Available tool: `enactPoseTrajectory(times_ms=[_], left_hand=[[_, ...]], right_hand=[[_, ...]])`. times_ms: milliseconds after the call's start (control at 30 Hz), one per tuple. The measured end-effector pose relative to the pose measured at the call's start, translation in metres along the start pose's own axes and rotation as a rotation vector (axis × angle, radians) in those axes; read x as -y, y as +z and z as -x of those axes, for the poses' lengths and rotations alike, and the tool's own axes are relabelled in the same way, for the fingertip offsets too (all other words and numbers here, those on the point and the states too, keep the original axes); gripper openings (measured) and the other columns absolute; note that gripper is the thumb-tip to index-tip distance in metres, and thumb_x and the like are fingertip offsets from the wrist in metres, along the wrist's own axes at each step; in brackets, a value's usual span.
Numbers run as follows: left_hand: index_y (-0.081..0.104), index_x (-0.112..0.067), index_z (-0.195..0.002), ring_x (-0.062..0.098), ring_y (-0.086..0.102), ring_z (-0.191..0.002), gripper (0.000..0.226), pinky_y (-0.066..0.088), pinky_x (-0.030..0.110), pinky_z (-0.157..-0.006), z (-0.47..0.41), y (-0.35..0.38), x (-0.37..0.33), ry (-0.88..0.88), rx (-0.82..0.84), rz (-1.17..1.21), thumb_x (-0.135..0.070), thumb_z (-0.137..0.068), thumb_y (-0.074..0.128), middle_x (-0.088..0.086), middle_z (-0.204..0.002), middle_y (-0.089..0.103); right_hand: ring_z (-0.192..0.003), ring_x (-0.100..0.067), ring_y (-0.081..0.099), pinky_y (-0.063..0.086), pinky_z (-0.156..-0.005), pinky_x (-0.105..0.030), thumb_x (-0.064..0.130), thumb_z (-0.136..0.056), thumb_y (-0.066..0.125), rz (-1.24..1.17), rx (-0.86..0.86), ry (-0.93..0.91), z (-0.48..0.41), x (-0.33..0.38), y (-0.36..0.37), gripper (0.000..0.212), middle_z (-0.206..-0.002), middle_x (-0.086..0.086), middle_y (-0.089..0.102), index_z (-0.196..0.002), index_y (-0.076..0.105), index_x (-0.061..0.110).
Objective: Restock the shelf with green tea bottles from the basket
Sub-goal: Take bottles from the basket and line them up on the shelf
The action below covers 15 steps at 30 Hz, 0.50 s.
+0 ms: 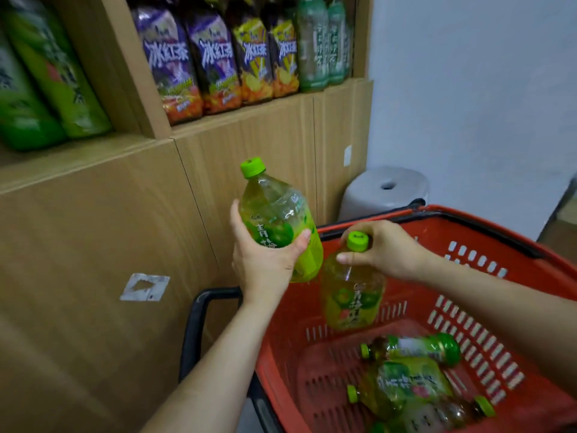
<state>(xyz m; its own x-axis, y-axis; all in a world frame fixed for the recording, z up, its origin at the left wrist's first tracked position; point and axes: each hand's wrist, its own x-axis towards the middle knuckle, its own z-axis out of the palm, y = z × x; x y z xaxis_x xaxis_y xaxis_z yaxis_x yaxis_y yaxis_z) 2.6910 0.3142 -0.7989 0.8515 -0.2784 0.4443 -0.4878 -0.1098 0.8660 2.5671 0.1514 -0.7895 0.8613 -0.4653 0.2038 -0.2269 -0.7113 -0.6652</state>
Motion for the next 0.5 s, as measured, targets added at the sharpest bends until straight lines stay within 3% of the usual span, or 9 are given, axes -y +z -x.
enactPoseTrajectory(times_ms=[67, 133, 267, 400, 500], left_hand=[[0.021, -0.032, -0.147, 0.025, 0.052, -0.122, 0.115, 0.041, 0.036, -0.099, -0.008, -0.008, -0.010, -0.014, -0.027, 0.032, -0.050, -0.055, 0.086, 0.006, -0.134, 0.054], [0.021, -0.034, -0.146, 0.023, 0.051, -0.123, 0.114, 0.041, 0.037, -0.101, -0.016, -0.022, -0.021, 0.010, -0.012, 0.023, -0.047, -0.054, 0.087, 0.003, -0.135, 0.053], [0.023, -0.038, -0.144, 0.013, 0.046, -0.125, 0.117, 0.039, 0.034, -0.105, -0.020, -0.068, -0.054, 0.172, -0.008, -0.005, -0.056, -0.046, 0.084, -0.012, -0.131, 0.048], [0.024, -0.051, -0.139, -0.005, 0.045, -0.115, 0.115, 0.036, 0.018, -0.096, -0.030, -0.122, -0.094, 0.329, -0.024, -0.080, -0.063, -0.039, 0.079, -0.039, -0.118, 0.042], [0.022, -0.054, -0.139, -0.002, 0.047, -0.118, 0.116, 0.036, 0.017, -0.096, -0.042, -0.165, -0.118, 0.402, -0.058, -0.124, -0.063, -0.038, 0.080, -0.033, -0.123, 0.044]], right_hand=[[-0.090, -0.015, 0.067, 0.053, -0.083, -0.034, 0.037, -0.069, 0.080, -0.008, -0.131, -0.036, 0.003, 0.013, -0.028, 0.039, -0.093, -0.001, 0.072, -0.101, 0.067, 0.019], [-0.093, -0.017, 0.068, 0.053, -0.087, -0.035, 0.036, -0.068, 0.081, -0.086, -0.254, -0.085, -0.001, 0.026, -0.047, 0.037, -0.095, 0.001, 0.072, -0.100, 0.065, 0.028], [-0.080, -0.016, 0.068, 0.056, -0.083, -0.037, 0.028, -0.066, 0.081, -0.224, -0.472, -0.189, -0.013, 0.078, -0.075, 0.034, -0.084, 0.001, 0.071, -0.096, 0.065, 0.025], [-0.069, -0.011, 0.069, 0.060, -0.068, -0.034, 0.041, -0.060, 0.075, -0.443, -0.527, -0.322, -0.023, 0.157, -0.083, 0.038, -0.083, -0.003, 0.074, -0.095, 0.067, 0.029], [-0.064, -0.009, 0.069, 0.058, -0.053, -0.029, 0.036, -0.067, 0.078, -0.589, -0.552, -0.418, -0.036, 0.214, -0.079, 0.035, -0.083, -0.007, 0.074, -0.099, 0.068, 0.026]])
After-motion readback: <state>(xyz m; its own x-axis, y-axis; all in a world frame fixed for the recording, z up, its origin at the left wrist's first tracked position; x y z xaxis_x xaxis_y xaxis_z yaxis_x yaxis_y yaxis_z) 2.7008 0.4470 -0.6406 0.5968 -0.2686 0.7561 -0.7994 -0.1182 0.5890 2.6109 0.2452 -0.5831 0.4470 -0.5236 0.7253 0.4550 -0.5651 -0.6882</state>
